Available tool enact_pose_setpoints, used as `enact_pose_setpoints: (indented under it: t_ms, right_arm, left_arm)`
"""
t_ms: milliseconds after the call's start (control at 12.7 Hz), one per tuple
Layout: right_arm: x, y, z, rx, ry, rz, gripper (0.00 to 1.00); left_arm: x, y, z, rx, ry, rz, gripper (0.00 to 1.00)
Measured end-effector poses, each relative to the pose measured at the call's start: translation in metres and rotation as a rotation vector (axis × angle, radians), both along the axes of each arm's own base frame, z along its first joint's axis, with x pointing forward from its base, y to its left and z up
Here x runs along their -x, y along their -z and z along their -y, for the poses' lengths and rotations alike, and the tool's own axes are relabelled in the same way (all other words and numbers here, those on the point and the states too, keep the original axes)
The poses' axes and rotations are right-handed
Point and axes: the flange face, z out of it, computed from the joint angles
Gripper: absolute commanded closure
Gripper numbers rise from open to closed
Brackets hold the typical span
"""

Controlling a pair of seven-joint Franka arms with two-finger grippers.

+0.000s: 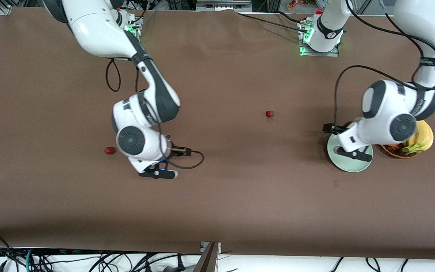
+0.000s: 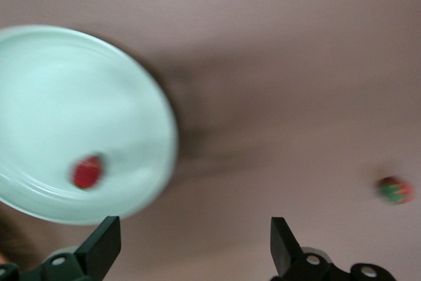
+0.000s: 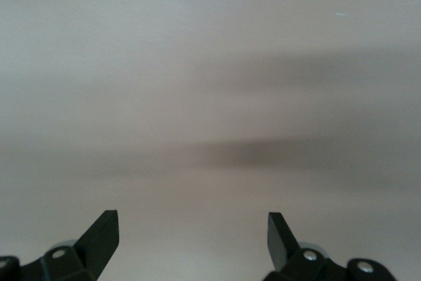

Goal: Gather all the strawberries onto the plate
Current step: 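Release the strawberry onto the plate with the left gripper while the right gripper reaches back, then grasp a strawberry with the left gripper while the right gripper grasps the last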

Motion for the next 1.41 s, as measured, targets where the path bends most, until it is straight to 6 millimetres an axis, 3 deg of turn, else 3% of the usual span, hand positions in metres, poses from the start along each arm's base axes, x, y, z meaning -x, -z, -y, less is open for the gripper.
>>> enact_pose_setpoints:
  t_ms: [157, 314, 550, 707, 943, 1179, 1257, 1414]
  right_arm:
    - [-0.01, 0.009, 0.051, 0.014, -0.073, -0.067, 0.0]
    - [-0.02, 0.02, 0.108, 0.046, -0.129, -0.104, 0.0]
    - [-0.023, 0.049, 0.177, 0.073, -0.237, -0.137, 0.0]
    - [-0.02, 0.072, 0.205, 0.077, -0.283, -0.133, 0.0]
    - [-0.005, 0.105, 0.224, 0.083, -0.28, -0.101, 0.0]
    - [0.012, 0.118, 0.239, 0.073, -0.311, -0.104, 0.0]
    - [0.015, 0.119, 0.244, 0.074, -0.31, -0.109, 0.0]
    - [0.02, 0.12, 0.249, 0.071, -0.31, -0.119, 0.05]
  left_arm:
    - [0.022, 0.004, 0.062, -0.022, -0.094, 0.016, 0.0]
    - [0.05, 0.022, 0.12, -0.024, -0.204, 0.052, 0.0]
    - [0.105, 0.06, 0.181, -0.04, -0.378, 0.087, 0.0]
    - [0.137, 0.082, 0.209, -0.06, -0.43, 0.106, 0.0]
    - [0.152, 0.099, 0.217, -0.116, -0.413, 0.144, 0.0]
    - [0.15, 0.112, 0.213, -0.114, -0.408, 0.161, 0.03]
    - [0.149, 0.117, 0.212, -0.106, -0.407, 0.164, 0.19]
    - [0.147, 0.121, 0.21, -0.1, -0.396, 0.175, 0.62]
